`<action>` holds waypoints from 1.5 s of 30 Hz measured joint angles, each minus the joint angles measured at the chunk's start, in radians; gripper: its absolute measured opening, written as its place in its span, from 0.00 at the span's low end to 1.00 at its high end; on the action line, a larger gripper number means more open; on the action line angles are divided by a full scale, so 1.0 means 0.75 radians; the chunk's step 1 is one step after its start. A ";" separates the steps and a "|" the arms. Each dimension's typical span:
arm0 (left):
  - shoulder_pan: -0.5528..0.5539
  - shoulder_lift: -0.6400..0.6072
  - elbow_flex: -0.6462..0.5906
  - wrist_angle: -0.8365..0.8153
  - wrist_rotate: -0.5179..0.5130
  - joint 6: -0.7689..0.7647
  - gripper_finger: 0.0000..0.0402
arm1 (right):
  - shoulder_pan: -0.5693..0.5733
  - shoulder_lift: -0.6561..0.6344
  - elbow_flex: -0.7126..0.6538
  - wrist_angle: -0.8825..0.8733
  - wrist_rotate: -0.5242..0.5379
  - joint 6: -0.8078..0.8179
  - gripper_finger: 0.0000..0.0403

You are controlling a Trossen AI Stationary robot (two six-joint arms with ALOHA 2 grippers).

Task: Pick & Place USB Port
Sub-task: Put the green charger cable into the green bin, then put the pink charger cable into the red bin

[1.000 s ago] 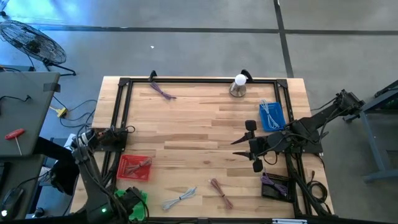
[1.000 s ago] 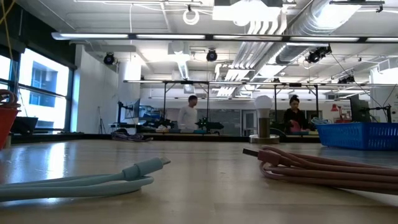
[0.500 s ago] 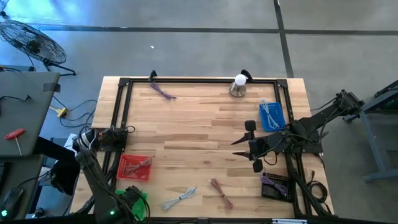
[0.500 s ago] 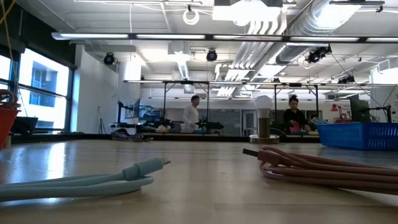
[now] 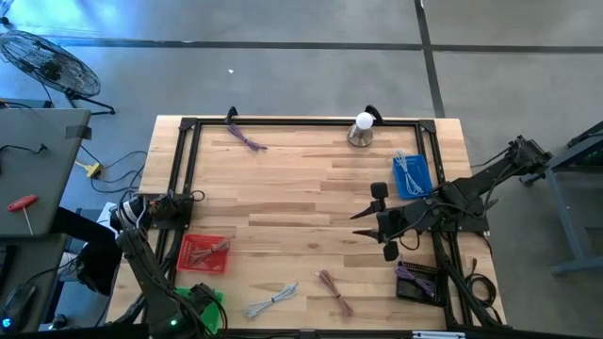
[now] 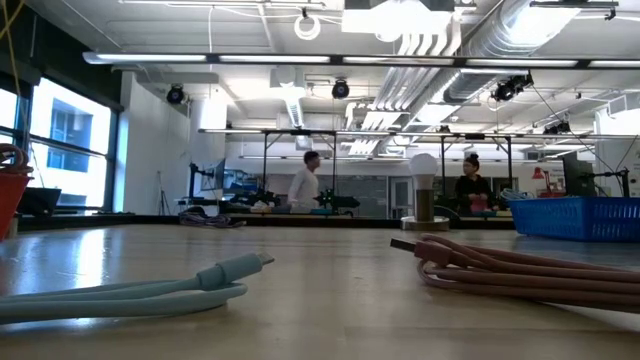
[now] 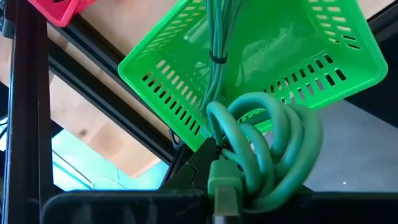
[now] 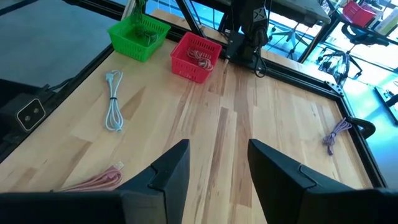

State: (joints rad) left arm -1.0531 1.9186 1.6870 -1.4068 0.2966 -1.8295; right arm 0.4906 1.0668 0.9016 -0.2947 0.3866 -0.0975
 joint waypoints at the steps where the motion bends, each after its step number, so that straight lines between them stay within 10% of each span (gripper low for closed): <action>1: 0.000 0.000 0.000 0.000 0.000 0.000 0.05 | 0.000 0.000 0.000 -0.001 0.000 -0.001 0.38; 25: 0.105 -0.012 0.000 -0.016 -0.051 0.196 0.07 | 0.000 0.000 0.000 -0.075 0.000 0.085 0.38; 45: 0.105 -0.021 0.001 -0.133 -0.026 0.247 0.44 | 0.000 0.000 0.000 -0.081 0.010 0.096 0.38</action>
State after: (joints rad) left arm -0.9745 1.9029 1.6875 -1.5068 0.2773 -1.6445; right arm 0.4904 1.0668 0.9016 -0.3553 0.3941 -0.0257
